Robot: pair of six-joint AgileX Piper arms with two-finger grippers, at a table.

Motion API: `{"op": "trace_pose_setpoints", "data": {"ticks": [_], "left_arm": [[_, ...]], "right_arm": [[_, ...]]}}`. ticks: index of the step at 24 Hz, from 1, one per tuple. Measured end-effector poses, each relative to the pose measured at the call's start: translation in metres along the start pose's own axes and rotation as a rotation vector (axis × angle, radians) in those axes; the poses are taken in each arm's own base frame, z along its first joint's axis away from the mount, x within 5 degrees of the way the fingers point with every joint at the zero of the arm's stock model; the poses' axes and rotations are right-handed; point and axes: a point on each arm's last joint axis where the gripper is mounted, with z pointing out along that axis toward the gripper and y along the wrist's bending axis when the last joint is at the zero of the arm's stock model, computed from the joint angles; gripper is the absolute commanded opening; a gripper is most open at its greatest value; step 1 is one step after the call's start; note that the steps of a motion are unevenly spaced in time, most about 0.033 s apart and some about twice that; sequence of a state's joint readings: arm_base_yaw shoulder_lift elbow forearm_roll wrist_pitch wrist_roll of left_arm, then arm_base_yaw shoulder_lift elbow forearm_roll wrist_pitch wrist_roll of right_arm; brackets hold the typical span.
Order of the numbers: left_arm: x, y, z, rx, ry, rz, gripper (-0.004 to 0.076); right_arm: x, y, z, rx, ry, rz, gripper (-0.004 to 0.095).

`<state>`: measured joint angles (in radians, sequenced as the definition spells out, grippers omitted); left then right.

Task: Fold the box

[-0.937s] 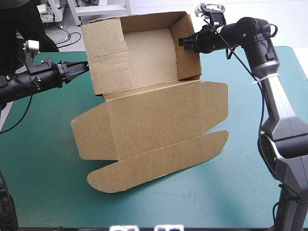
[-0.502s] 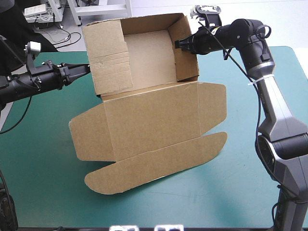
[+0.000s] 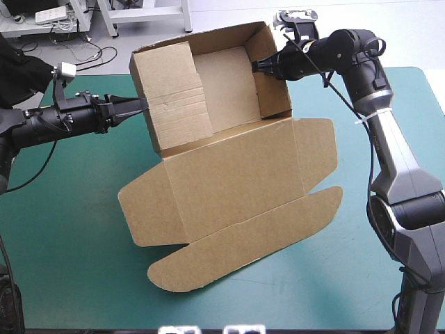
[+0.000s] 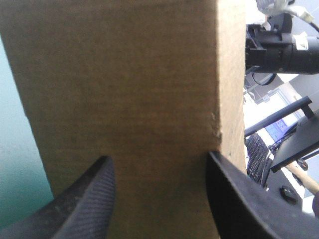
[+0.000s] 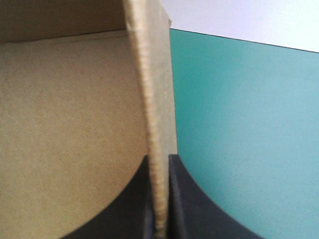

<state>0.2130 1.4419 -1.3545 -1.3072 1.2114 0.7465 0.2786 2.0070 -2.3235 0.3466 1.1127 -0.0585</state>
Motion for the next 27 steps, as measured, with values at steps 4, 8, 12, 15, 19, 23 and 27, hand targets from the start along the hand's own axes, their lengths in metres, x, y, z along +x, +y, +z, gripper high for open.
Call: {"op": "trace_pose_setpoints", "data": {"ticks": [4, 8, 12, 15, 19, 23, 27], "left_arm": [[0.001, -0.002, 0.003, 0.003, 0.012, 0.006, 0.0403], [0.001, -0.002, 0.003, 0.003, 0.012, 0.006, 0.0403], [0.001, -0.002, 0.003, 0.003, 0.013, 0.008, 0.0403], [0.002, -0.001, 0.003, -0.004, 0.019, 0.011, 0.0403], [0.003, 0.007, 0.003, -0.094, 0.038, 0.044, 0.0403], [0.003, 0.015, 0.002, -0.179, 0.04, 0.055, 0.0403], [0.003, 0.022, 0.002, -0.235, 0.035, 0.065, 0.0392]], "right_arm": [[0.002, -0.002, 0.006, 0.001, 0.011, 0.004, -0.0016], [0.002, -0.003, 0.007, 0.002, 0.01, 0.01, -0.0016], [0.001, 0.0, 0.008, -0.011, 0.004, 0.024, -0.0016], [0.001, 0.001, 0.008, -0.021, 0.005, 0.031, -0.0016], [0.001, 0.003, 0.008, -0.047, 0.005, 0.037, -0.001], [0.002, 0.008, 0.009, -0.066, 0.012, 0.034, -0.001], [0.006, 0.025, 0.015, -0.043, 0.02, -0.015, -0.0009]]}}
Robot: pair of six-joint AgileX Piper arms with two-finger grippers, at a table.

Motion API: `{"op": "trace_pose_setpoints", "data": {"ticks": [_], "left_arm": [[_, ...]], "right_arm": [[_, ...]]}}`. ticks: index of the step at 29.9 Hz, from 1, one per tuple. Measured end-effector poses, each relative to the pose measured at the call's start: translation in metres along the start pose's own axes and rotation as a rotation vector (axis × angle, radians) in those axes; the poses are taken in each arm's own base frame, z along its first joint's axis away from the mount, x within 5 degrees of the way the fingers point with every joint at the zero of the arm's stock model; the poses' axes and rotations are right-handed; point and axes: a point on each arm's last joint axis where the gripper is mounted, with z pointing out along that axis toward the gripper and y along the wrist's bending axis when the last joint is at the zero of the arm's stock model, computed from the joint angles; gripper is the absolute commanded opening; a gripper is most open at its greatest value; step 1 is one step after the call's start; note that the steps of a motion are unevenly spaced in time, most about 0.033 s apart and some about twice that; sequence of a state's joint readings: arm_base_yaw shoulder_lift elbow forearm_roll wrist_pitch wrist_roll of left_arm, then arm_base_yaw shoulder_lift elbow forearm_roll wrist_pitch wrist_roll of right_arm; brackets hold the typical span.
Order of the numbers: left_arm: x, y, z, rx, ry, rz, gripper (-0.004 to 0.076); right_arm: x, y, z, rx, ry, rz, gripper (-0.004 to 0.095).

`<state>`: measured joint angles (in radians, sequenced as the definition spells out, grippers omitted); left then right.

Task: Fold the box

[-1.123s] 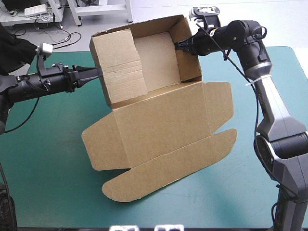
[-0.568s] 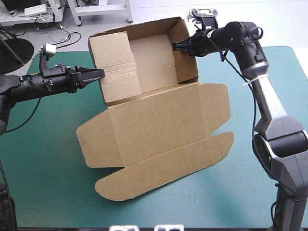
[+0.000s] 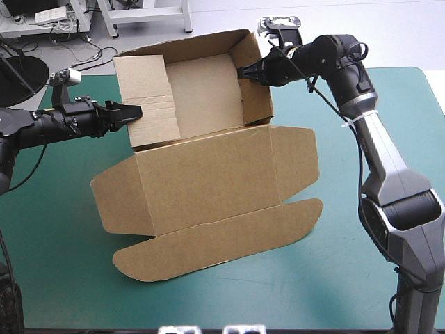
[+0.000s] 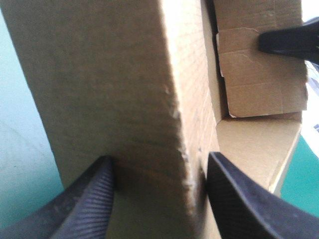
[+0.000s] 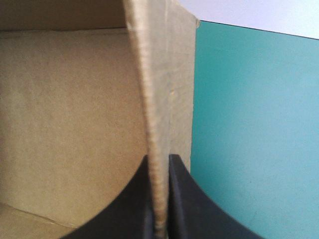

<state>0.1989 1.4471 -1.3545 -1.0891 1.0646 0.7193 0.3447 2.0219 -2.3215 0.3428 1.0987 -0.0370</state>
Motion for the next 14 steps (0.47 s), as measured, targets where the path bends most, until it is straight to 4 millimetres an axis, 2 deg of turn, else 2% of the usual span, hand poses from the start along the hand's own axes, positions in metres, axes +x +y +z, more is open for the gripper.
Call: {"op": "trace_pose_setpoints", "data": {"ticks": [4, 11, 12, 14], "left_arm": [[-0.001, 0.009, 0.004, -0.043, -0.011, -0.004, 0.0315], [-0.002, 0.023, 0.008, -0.13, -0.014, 0.025, 0.0016], [-0.002, 0.024, 0.008, -0.137, -0.015, 0.033, -0.0008], [-0.002, 0.026, 0.009, -0.151, -0.012, 0.045, -0.0009]], "right_arm": [[0.003, 0.014, 0.005, 0.032, 0.013, -0.024, -0.0009], [0.008, 0.024, 0.008, 0.043, 0.044, -0.027, -0.0009], [0.009, 0.025, 0.008, 0.046, 0.05, -0.023, -0.0009], [0.01, 0.025, 0.008, 0.047, 0.065, -0.012, -0.0008]]}}
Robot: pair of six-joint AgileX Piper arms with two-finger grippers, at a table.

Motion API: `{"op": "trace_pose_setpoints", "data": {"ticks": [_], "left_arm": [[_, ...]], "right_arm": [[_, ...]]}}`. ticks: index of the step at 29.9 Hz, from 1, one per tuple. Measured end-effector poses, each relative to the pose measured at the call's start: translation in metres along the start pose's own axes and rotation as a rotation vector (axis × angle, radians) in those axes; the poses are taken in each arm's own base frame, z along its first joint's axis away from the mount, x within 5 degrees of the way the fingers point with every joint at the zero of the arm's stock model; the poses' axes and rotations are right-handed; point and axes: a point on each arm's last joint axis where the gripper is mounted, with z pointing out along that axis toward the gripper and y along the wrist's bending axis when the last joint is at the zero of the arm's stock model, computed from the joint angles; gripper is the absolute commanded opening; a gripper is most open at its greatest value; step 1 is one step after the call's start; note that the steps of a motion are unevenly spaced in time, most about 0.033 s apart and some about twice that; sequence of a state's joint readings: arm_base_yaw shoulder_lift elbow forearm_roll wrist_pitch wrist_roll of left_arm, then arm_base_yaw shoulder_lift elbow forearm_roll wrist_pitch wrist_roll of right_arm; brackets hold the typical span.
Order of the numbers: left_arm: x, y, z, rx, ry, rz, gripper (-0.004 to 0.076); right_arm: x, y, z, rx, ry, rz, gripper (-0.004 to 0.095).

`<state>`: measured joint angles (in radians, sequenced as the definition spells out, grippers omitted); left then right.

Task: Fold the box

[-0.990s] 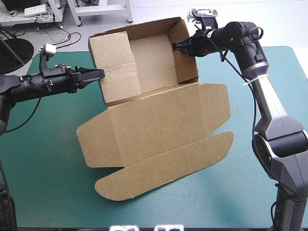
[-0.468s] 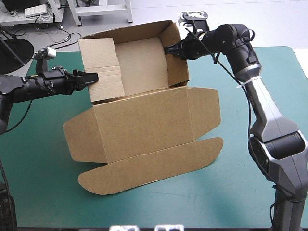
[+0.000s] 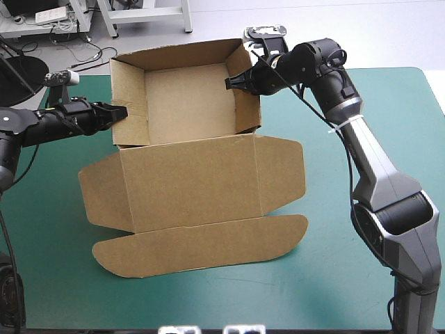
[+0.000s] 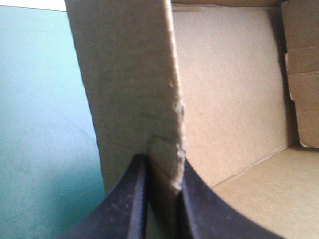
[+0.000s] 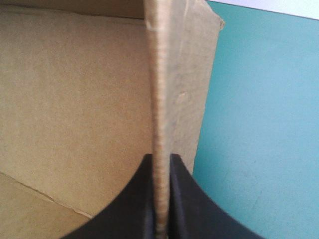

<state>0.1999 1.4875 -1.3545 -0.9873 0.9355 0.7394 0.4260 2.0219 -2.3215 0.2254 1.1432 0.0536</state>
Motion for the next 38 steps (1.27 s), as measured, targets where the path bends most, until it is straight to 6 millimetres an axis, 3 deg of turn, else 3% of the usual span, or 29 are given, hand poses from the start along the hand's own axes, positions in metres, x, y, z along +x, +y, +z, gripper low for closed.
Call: {"op": "trace_pose_setpoints", "data": {"ticks": [6, 12, 18, 30, 38], "left_arm": [[0.0, -0.004, 0.003, -0.05, 0.062, 0.043, -0.001], [-0.015, -0.032, -0.002, -0.17, 0.163, 0.099, -0.001], [-0.011, -0.044, 0.002, -0.241, 0.289, 0.1, -0.001], [0.019, -0.01, 0.057, -0.272, 0.562, -0.081, -0.001], [0.038, -0.021, 0.091, -0.289, 0.661, -0.049, -0.001]], "right_arm": [[0.006, 0.0, 0.0, 0.018, 0.068, 0.031, -0.0009], [0.011, 0.001, 0.001, 0.026, 0.114, 0.068, -0.0008], [0.025, -0.002, 0.018, 0.02, 0.195, 0.112, -0.0011], [0.078, -0.017, 0.064, 0.076, 0.428, 0.17, -0.0015], [0.083, -0.039, 0.066, 0.108, 0.451, 0.219, -0.0015]]}}
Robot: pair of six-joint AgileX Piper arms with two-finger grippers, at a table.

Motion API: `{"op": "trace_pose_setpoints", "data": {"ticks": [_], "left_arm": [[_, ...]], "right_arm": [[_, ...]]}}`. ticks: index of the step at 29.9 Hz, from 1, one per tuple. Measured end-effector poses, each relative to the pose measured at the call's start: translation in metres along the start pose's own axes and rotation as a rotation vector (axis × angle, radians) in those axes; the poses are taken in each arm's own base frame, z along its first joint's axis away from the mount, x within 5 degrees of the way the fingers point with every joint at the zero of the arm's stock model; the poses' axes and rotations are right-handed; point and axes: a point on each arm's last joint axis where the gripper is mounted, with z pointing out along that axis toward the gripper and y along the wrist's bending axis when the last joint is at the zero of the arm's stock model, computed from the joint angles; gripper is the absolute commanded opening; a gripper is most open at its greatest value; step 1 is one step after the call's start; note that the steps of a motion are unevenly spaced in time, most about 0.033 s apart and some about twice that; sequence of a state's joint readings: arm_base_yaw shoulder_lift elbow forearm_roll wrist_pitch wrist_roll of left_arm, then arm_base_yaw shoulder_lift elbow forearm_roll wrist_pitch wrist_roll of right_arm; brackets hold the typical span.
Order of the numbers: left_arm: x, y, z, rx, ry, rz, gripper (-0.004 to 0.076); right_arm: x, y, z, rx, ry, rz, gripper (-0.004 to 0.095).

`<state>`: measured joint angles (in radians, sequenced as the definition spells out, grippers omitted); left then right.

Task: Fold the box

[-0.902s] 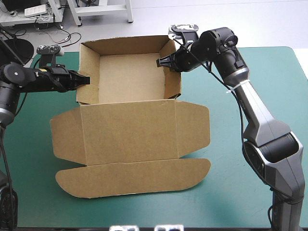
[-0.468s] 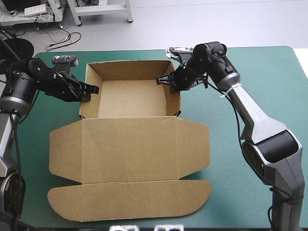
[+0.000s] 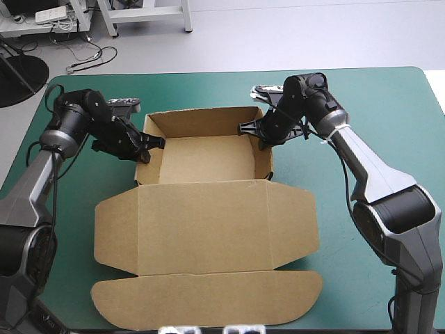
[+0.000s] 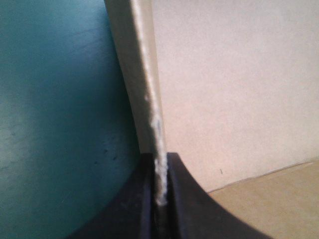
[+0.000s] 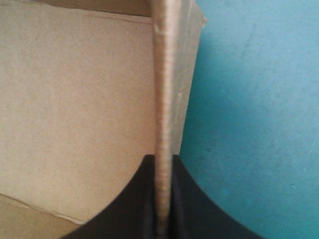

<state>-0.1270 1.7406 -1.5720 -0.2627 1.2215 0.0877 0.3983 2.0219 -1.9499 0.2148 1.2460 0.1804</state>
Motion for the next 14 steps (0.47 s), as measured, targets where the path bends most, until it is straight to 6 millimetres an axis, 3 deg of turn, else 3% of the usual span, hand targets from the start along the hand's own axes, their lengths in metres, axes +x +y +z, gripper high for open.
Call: {"op": "trace_pose_setpoints", "data": {"ticks": [8, 14], "left_arm": [[-0.009, -0.012, 0.034, 0.0, 0.017, 0.01, -0.0009], [-0.011, -0.012, 0.04, 0.001, 0.021, -0.002, -0.0009]], "right_arm": [[-0.003, -0.015, -0.001, 0.016, 0.003, 0.023, -0.0015], [-0.006, -0.02, 0.023, 0.028, 0.037, 0.019, -0.0015]]}}
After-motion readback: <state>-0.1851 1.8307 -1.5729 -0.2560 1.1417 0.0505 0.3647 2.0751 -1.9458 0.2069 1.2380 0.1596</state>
